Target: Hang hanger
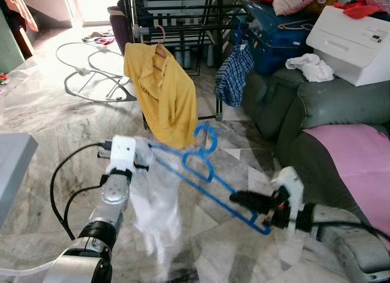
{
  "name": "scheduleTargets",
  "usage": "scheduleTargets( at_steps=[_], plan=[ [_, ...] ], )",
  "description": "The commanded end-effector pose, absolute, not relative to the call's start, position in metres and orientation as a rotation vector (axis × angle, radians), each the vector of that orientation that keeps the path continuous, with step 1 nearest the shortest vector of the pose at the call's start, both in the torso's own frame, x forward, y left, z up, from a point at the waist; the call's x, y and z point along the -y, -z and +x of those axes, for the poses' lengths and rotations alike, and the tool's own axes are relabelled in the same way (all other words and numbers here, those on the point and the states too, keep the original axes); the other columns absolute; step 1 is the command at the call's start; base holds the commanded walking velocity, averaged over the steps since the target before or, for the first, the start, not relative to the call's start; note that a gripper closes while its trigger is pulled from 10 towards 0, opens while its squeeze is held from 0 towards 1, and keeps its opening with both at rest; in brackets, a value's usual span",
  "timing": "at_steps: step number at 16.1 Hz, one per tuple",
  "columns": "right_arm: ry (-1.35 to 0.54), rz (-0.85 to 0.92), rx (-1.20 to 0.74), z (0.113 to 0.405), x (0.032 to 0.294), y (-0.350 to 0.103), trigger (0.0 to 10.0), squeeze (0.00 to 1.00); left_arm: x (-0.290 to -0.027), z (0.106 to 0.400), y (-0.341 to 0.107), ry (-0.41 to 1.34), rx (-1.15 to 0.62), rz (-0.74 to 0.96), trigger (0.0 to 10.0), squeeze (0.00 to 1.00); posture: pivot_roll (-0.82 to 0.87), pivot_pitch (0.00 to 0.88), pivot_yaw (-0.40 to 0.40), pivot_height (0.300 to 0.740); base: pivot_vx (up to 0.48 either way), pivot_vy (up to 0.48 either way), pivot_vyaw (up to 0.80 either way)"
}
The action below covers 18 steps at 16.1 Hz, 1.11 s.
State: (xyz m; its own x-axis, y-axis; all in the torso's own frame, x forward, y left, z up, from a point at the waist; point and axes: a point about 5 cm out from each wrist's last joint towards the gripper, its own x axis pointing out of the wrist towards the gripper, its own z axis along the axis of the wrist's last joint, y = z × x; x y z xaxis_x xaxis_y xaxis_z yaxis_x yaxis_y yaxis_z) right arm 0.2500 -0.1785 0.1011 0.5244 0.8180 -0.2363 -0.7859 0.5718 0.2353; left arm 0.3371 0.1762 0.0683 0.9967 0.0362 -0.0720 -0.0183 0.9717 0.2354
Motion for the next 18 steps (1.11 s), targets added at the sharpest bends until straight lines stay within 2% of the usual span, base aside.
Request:
scheduleTargets(
  at_steps=[1,2,4,7,9,13,16,18],
  plan=[
    [-0.975,0.126,-0.263,0.256,0.179,-0.119,10.0,0.00,-0.175,0.334,-0.063,-0.010,-0.101,0.255,0.0,0.00,-0.25,0.008,0.012,0.740,0.000,0.000,0.00],
    [-1.088,0.114,-0.272,0.246,0.174,-0.124,10.0,0.00,-0.181,0.332,-0.057,-0.035,-0.143,0.269,0.0,0.00,-0.25,0.006,0.012,0.740,0.000,0.000,0.00],
    [-1.143,0.129,-0.289,0.240,0.173,-0.130,10.0,0.00,-0.189,0.333,-0.060,-0.094,-0.135,0.283,0.0,0.00,-0.25,0.004,0.012,0.740,0.000,0.000,0.00],
    [-1.060,0.102,-0.287,0.247,0.186,-0.129,10.0,0.00,-0.204,0.337,-0.071,-0.190,-0.095,0.288,0.0,0.00,-0.25,0.004,0.015,0.740,0.000,0.000,0.00],
    [-1.078,0.088,-0.334,0.239,0.196,-0.128,10.0,0.00,-0.237,0.333,-0.069,-0.368,-0.179,0.227,0.0,0.00,-0.25,0.005,0.024,0.740,0.000,0.000,0.00],
    [-0.973,0.059,-0.369,0.241,0.209,-0.115,10.0,0.00,-0.258,0.331,-0.080,-0.473,-0.139,0.208,0.0,0.00,-0.24,0.007,0.025,0.740,0.000,0.000,0.00],
    [-0.885,-0.041,-0.461,0.243,0.216,-0.095,10.0,0.00,-0.257,0.337,-0.092,-0.463,-0.082,0.166,0.0,0.00,-0.24,0.006,0.024,0.740,0.000,0.000,0.00],
    [-0.970,-0.039,-0.549,0.233,0.200,-0.077,10.0,0.00,-0.231,0.347,-0.101,-0.320,-0.015,0.150,0.0,0.00,-0.23,0.007,0.024,0.740,0.000,0.000,0.00]
  ],
)
